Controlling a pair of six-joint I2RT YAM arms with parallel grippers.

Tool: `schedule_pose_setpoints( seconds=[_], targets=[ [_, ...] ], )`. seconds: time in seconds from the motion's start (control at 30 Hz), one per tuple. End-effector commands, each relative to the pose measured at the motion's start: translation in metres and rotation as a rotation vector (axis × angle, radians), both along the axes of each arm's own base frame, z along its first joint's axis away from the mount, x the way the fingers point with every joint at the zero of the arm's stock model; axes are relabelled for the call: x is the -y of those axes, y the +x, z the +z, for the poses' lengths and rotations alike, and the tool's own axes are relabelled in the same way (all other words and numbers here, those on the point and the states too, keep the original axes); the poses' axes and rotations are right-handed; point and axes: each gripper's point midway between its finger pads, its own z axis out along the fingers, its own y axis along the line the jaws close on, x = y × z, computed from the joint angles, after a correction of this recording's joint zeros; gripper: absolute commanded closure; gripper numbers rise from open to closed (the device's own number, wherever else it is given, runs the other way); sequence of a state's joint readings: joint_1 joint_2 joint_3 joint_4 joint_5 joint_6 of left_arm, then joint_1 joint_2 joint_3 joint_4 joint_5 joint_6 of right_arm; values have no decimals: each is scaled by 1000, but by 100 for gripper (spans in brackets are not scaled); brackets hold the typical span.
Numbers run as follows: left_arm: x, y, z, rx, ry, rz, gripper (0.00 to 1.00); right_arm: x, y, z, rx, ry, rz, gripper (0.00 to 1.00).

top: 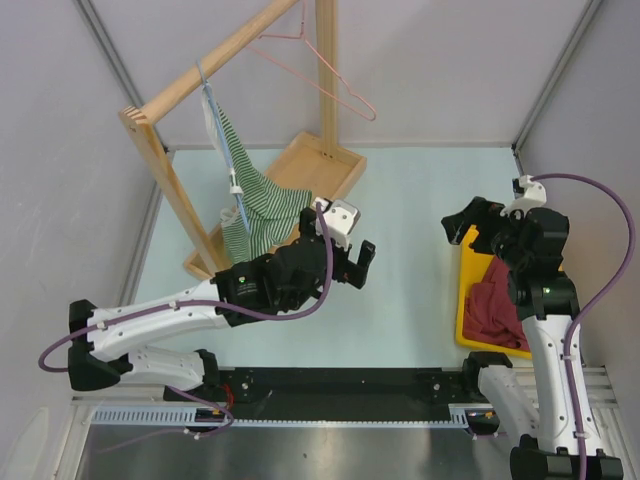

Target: Place the tank top on the hanger

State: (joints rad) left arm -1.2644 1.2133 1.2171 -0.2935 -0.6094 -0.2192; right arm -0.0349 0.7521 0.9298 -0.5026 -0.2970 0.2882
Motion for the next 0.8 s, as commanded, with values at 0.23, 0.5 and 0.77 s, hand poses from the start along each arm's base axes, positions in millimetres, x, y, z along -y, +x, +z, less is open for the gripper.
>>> schedule_pose_setpoints(
  seconds=[0.23,0.5,0.77],
  targets=[
    [15,-22,33,114,37,-275,1,25,4,10,-5,-24,-151,0],
    [7,1,9,20,-38,-458,0,97,1,-25,-175,-56,-622,0],
    [25,-25,-22,-118,-108,-588,1,137,-17,-86,-412,-83,-964,0]
  ],
)
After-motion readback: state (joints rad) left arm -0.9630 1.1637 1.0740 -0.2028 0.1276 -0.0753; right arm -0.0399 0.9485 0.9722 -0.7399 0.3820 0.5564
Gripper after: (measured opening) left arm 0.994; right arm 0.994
